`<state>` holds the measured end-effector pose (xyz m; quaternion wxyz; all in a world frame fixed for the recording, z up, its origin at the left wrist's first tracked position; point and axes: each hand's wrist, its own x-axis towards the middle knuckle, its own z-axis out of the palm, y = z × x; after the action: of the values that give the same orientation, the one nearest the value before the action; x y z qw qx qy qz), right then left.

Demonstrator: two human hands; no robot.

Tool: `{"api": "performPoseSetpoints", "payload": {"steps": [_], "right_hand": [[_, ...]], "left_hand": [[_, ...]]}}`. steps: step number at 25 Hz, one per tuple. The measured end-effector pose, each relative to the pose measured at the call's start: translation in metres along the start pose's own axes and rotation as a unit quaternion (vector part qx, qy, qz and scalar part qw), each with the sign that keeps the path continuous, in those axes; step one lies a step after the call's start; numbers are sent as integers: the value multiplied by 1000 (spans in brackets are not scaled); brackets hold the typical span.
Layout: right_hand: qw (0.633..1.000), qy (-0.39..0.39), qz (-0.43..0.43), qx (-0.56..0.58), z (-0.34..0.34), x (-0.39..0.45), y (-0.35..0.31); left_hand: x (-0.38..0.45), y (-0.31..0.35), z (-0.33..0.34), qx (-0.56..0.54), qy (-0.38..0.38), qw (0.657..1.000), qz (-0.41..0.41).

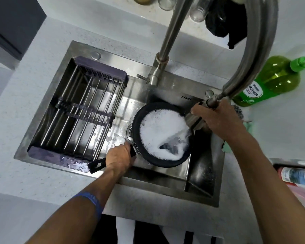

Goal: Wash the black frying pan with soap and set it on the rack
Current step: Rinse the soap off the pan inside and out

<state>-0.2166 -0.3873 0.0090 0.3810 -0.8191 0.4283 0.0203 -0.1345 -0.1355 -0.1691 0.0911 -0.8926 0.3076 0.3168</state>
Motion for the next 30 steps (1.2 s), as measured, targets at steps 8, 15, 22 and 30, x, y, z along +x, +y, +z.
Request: {"api": "performPoseSetpoints", "payload": {"steps": [8, 15, 22, 30], "right_hand": [[997, -38, -6, 68, -2, -3, -7], [999, -29, -34, -6, -9, -8, -7], [999, 32, -32, -27, -3, -7, -2], [972, -88, -43, 215, 21, -4, -15]], "left_hand": [[-43, -14, -57, -147, -84, 985, 30], [-57, -3, -62, -183, -45, 978, 89], [-41, 2, -35, -33, 100, 994, 41], [-25, -14, 10, -38, 51, 998, -3]]}}
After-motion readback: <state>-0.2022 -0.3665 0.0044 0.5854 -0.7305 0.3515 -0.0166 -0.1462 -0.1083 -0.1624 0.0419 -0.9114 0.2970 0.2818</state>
